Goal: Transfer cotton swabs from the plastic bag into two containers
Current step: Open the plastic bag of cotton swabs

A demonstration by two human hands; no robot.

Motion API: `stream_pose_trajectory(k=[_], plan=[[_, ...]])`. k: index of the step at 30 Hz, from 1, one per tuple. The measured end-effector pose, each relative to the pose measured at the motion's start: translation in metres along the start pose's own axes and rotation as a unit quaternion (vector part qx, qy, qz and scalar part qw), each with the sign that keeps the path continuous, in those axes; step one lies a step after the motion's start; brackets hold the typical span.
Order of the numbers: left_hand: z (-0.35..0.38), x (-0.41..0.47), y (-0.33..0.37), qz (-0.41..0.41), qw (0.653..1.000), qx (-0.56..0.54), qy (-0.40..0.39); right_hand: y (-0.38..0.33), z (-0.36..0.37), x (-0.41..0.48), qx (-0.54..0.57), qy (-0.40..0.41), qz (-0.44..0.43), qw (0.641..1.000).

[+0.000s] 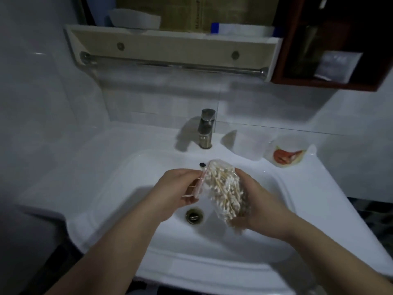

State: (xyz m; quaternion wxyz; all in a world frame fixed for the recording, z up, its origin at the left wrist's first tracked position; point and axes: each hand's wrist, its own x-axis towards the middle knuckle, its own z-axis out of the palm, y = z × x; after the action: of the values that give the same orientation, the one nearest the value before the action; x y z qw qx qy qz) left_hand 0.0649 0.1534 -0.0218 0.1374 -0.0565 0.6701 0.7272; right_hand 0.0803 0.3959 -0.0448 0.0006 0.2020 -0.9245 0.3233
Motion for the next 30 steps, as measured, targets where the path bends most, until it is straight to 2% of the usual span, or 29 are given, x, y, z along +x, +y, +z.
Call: stream_pose_trajectory(k=[4,9,11,15,18,20,24,30], plan=[[0.006,-0.007,-0.007,0.001,1.0,0.03,0.002,0.004,-0.001,-0.006,-0.016,-0.037,0.01,0.999],[0.021,-0.013,-0.024,-0.001,0.99,0.13,0.051,-0.003,-0.002,-0.011,-0.04,-0.164,0.049,0.984],[0.028,-0.015,-0.03,-0.006,0.988,0.145,0.054,-0.01,-0.003,-0.011,-0.033,-0.176,0.05,0.983],[0.03,-0.016,-0.032,0.0,0.985,0.165,0.039,-0.02,-0.005,-0.011,0.004,-0.118,0.081,0.99],[0.032,-0.02,-0.03,0.032,0.98,0.194,0.035,-0.026,-0.005,-0.009,-0.005,0.029,0.088,0.996],[0.035,-0.025,-0.03,0.077,0.969,0.234,0.033,-0.034,-0.006,-0.006,-0.004,0.085,0.083,0.993],[0.038,-0.035,-0.033,0.157,0.926,0.342,0.02,-0.046,-0.007,-0.004,0.042,0.058,0.135,0.988],[0.039,-0.043,-0.037,0.198,0.915,0.35,0.003,-0.057,-0.01,-0.011,0.211,0.007,0.182,0.96]])
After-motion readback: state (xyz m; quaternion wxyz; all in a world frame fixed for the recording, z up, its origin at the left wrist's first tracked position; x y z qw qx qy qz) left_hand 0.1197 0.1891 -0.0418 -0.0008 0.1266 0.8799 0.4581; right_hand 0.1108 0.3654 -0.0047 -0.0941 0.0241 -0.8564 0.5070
